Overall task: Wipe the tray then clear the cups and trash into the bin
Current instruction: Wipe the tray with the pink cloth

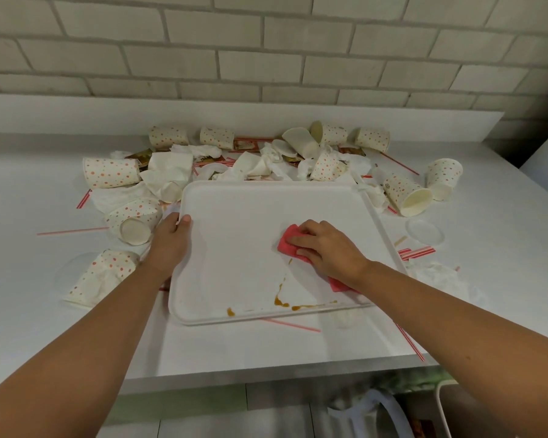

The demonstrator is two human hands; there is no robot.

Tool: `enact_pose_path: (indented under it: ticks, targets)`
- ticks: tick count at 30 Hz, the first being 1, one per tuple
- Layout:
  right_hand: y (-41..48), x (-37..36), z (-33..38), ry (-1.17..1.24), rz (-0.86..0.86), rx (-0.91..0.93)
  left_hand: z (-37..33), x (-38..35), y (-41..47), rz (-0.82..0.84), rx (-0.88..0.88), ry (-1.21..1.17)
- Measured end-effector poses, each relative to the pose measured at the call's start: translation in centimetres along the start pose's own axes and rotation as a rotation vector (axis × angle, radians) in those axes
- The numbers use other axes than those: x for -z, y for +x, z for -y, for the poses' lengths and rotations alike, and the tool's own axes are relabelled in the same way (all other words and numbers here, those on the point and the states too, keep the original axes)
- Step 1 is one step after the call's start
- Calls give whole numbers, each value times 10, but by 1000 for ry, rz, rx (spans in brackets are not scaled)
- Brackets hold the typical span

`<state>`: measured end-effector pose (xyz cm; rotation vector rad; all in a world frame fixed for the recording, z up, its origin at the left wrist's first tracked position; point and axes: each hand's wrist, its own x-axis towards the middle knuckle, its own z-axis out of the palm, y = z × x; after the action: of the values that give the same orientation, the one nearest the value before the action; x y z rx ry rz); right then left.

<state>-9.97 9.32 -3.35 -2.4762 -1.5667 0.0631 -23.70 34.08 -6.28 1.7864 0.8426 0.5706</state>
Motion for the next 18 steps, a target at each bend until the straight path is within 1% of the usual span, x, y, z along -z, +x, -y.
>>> enact_pose_path:
  ticks: [4,6,8,11,13,16,18]
  targets:
    - [1,0,17,2,122,190,5,-1,4,-23,-20,62]
    - [-7,9,15,29,213,215,8,-2,6,-13,-37,82]
    - [-16,19,5,30,267,209,9,-2,5,-3,-47,74]
    - [-18,30,-14,-2,233,130,7,-3,5,-14,-19,-20]
    - [-13,29,-14,-31,197,119,7,-4,6,-29,4,-65]
    - [-4,18,14,-14,194,186,8,-5,8,-44,1,-42]
    - [-1,8,36,17,234,263,10,-5,9,-51,-12,4]
